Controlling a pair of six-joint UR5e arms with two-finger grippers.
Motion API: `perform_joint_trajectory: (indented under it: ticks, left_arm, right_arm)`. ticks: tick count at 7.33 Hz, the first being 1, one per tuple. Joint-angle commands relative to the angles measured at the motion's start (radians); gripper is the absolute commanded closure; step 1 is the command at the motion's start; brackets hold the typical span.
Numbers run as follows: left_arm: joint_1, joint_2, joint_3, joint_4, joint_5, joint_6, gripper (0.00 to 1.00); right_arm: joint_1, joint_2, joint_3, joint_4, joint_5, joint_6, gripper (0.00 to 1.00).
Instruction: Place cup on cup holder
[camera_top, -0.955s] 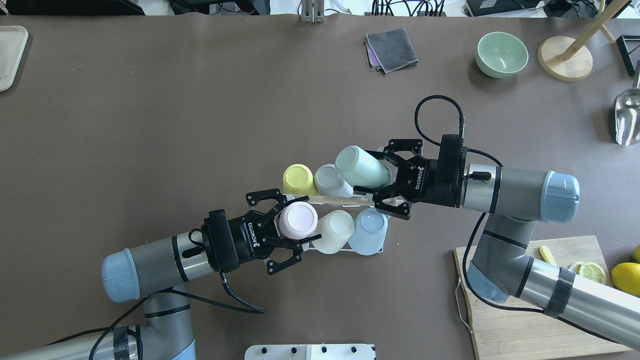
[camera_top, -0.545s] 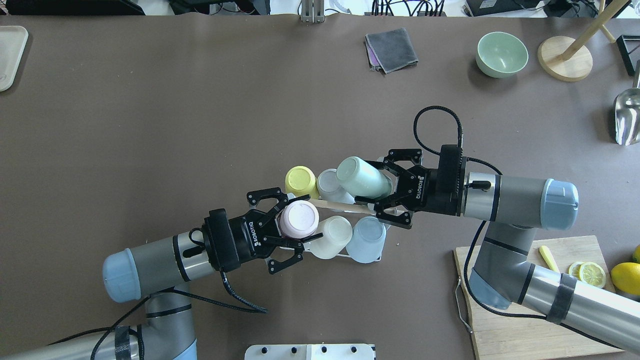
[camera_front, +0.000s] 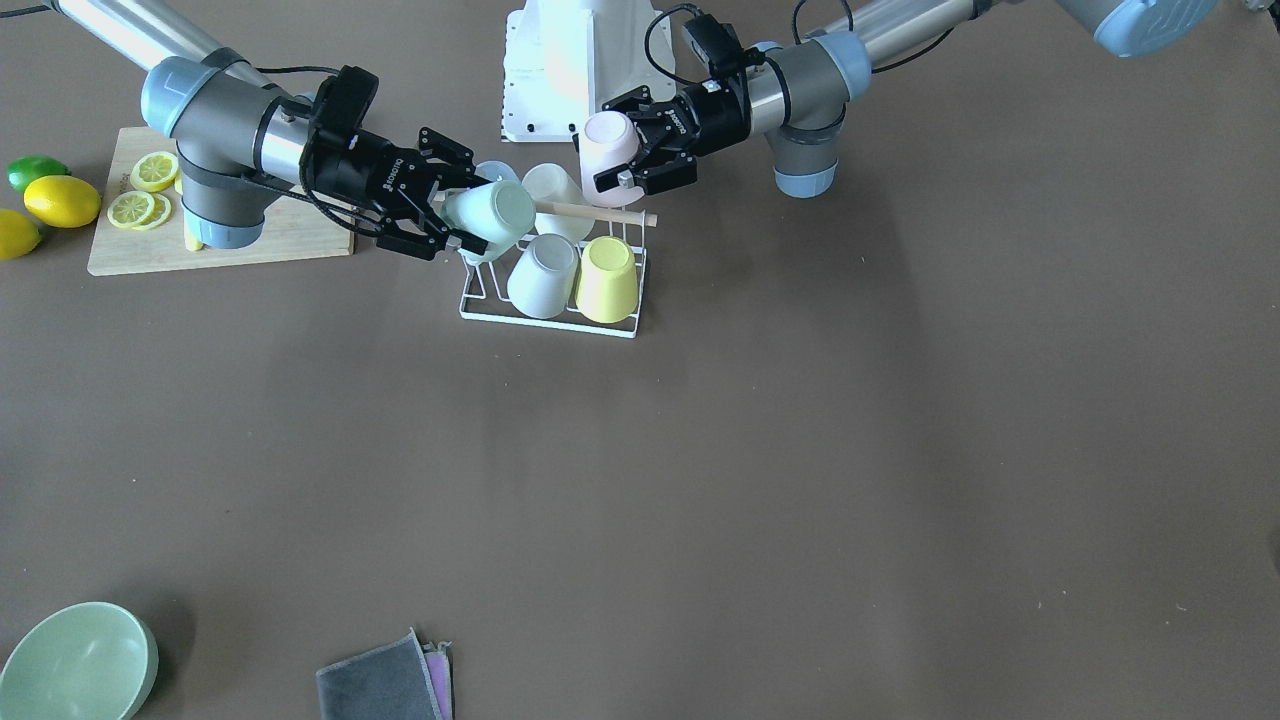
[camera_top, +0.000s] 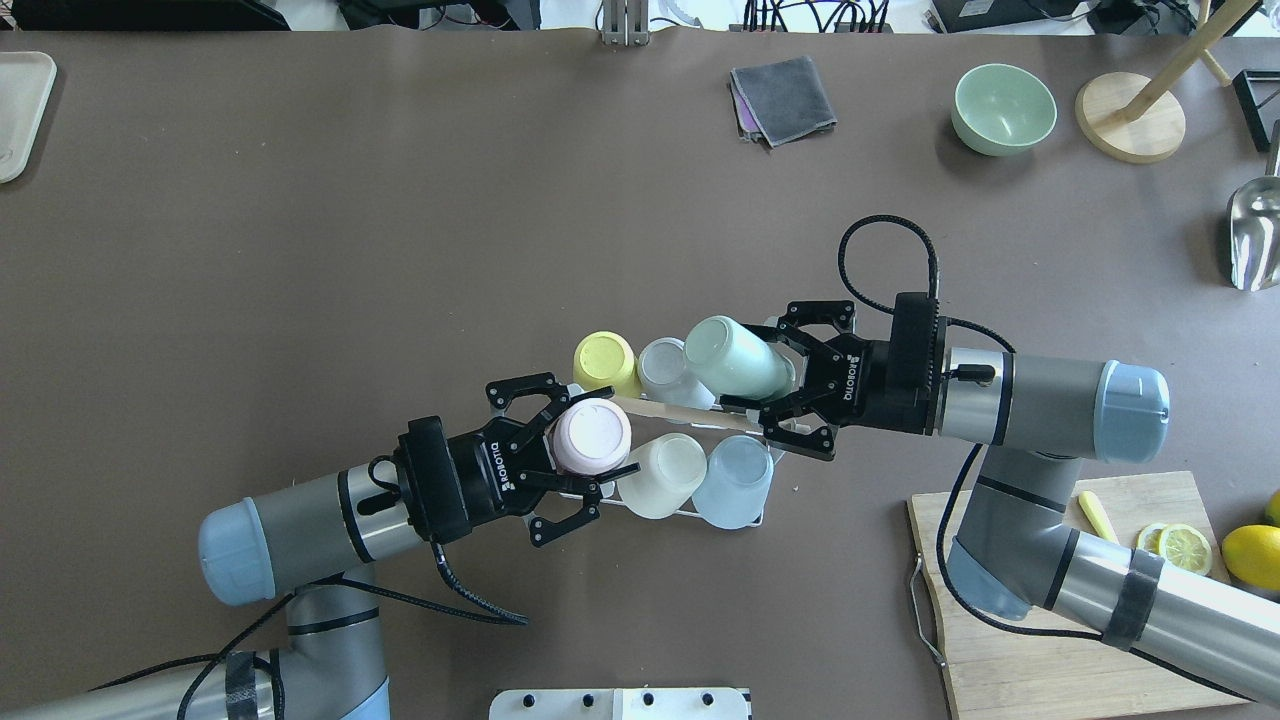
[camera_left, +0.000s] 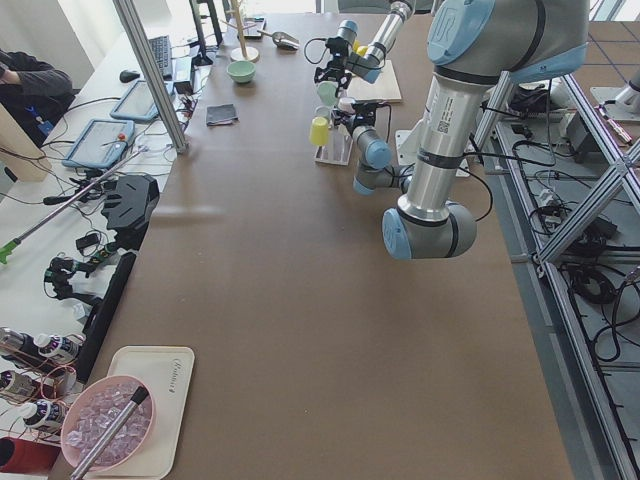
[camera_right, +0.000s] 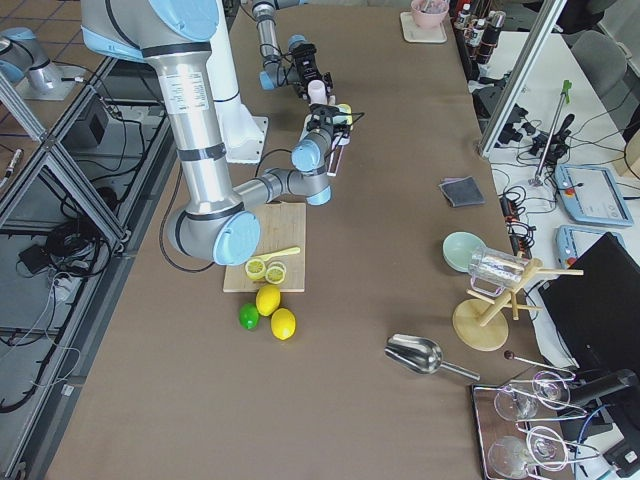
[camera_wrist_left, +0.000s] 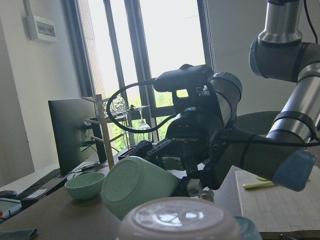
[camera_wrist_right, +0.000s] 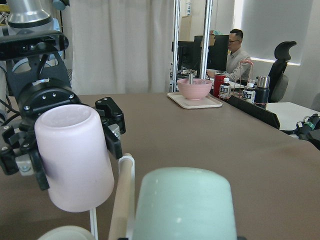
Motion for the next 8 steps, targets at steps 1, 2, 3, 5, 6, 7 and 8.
perform_joint_trajectory:
  ticks: [1, 2, 3, 5, 6, 7, 8]
  left_arm:
    - [-0.001, 0.003, 0.001, 0.000, 0.001, 0.000, 0.01]
    - [0.000, 0.003, 0.001, 0.000, 0.019, 0.000, 0.01]
    - [0.000, 0.003, 0.001, -0.002, 0.021, 0.000, 0.01]
    - [-0.001, 0.003, -0.001, -0.002, 0.021, 0.000, 0.01]
    - [-0.010, 0.005, -0.010, 0.000, 0.021, -0.002, 0.01]
    - [-0.047, 0.046, -0.081, 0.010, 0.018, 0.000, 0.01]
    - [-0.070, 0.086, -0.141, 0.048, 0.018, 0.000, 0.01]
  right_arm:
    - [0.008, 0.001, 0.000, 0.000, 0.002, -0.003, 0.78]
    - [0.016, 0.007, 0.001, -0.003, 0.004, 0.003, 0.78]
    - [0.023, 0.006, -0.003, 0.000, 0.011, -0.005, 0.77]
    - [0.017, -0.016, -0.008, 0.029, 0.010, -0.005, 0.75]
    - [0.013, -0.019, -0.013, 0.043, 0.008, -0.006, 0.74]
    - [0.014, -0.025, -0.008, 0.044, 0.008, 0.000, 0.72]
    - [0.013, -0.040, -0.003, 0.050, 0.007, 0.006, 0.60]
